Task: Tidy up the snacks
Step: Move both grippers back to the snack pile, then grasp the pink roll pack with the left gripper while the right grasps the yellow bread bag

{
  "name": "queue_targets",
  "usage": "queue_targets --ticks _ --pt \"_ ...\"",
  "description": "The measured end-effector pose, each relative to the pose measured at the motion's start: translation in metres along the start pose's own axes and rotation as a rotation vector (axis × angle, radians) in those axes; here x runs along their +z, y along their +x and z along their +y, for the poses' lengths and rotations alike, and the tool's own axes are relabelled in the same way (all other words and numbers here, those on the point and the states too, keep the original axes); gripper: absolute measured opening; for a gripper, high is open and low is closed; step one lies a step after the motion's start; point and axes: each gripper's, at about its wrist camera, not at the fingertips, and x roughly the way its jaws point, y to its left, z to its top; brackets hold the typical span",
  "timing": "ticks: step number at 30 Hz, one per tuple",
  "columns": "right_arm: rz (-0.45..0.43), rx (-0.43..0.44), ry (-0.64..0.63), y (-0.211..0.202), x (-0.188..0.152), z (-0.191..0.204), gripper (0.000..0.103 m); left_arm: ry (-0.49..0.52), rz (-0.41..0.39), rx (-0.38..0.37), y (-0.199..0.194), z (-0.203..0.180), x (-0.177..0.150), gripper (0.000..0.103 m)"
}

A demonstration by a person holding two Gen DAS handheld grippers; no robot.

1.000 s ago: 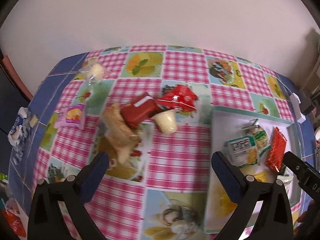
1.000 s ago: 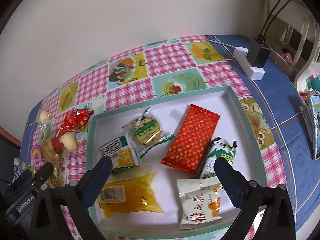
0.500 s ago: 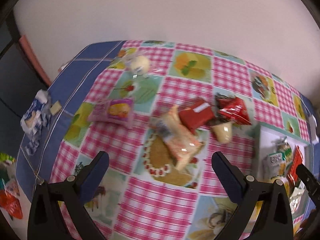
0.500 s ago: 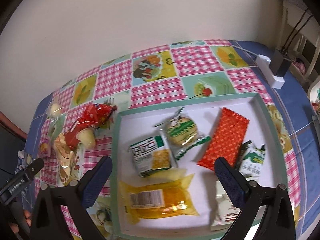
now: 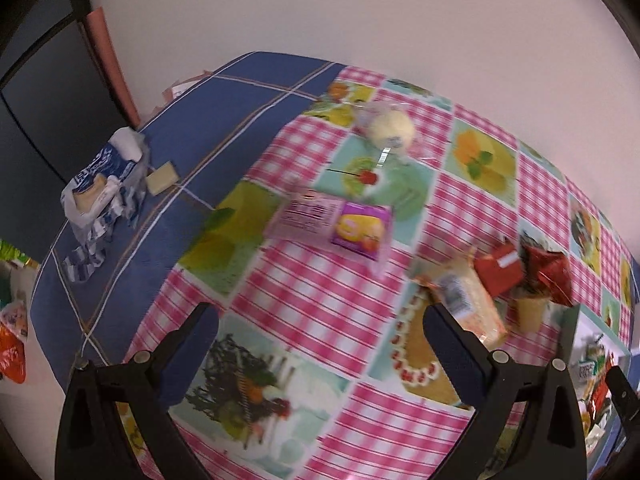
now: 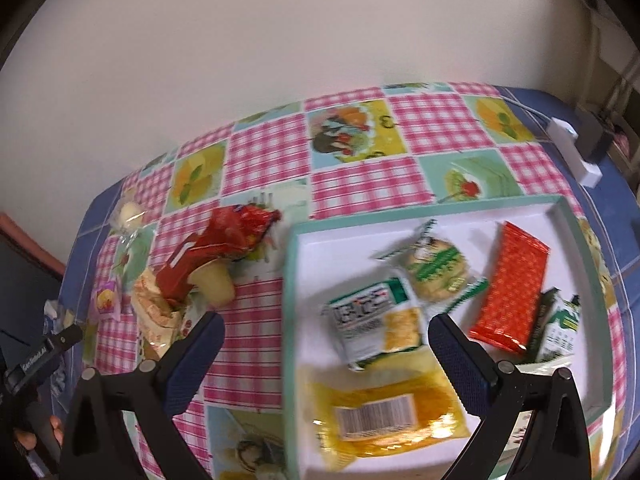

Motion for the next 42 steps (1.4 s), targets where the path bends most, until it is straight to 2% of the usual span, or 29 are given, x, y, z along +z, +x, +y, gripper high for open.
queue_targets --ticks 9,11,13,16,18,23,28,32,36,39,42 --pt "0.035 0.047 -0.14 0.015 -0.007 0.063 0.103 -0.045 0.053 -0.02 0.019 0.025 0.01 0.102" --pt "0.037 0.063 -0.18 0.018 -0.008 0.079 0.103 -0.035 0.044 -0.048 0.022 0.028 0.013 0.102" --pt "0.042 0.077 -0.214 0.021 -0.008 0.094 0.102 -0.031 0.07 -0.053 0.029 0.032 0.016 0.102" --pt "0.059 0.12 -0.246 0.027 -0.007 0.12 0.101 -0.032 0.098 -0.105 0.036 0.04 0.024 0.102" --pt "0.074 0.14 -0.265 0.033 -0.005 0.133 0.096 -0.018 0.116 -0.12 0.04 0.043 0.031 0.102" --pt "0.125 0.155 -0.328 0.049 -0.003 0.17 0.093 0.045 0.145 -0.137 0.051 0.041 0.05 0.102" --pt "0.165 0.134 -0.377 0.067 -0.001 0.189 0.092 0.102 0.142 -0.119 0.061 0.035 0.074 0.102" --pt "0.189 0.135 -0.382 0.079 0.001 0.194 0.089 0.057 0.153 -0.107 0.074 0.038 0.092 0.102" --pt "0.192 0.131 -0.395 0.086 0.001 0.197 0.089 0.019 0.13 -0.035 0.09 0.044 0.104 0.102" --pt "0.205 0.124 -0.4 0.094 0.001 0.196 0.089 -0.026 0.14 0.009 0.107 0.053 0.107 0.102" --pt "0.225 0.138 -0.391 0.099 -0.001 0.195 0.089 -0.042 0.162 0.02 0.121 0.057 0.103 0.102"
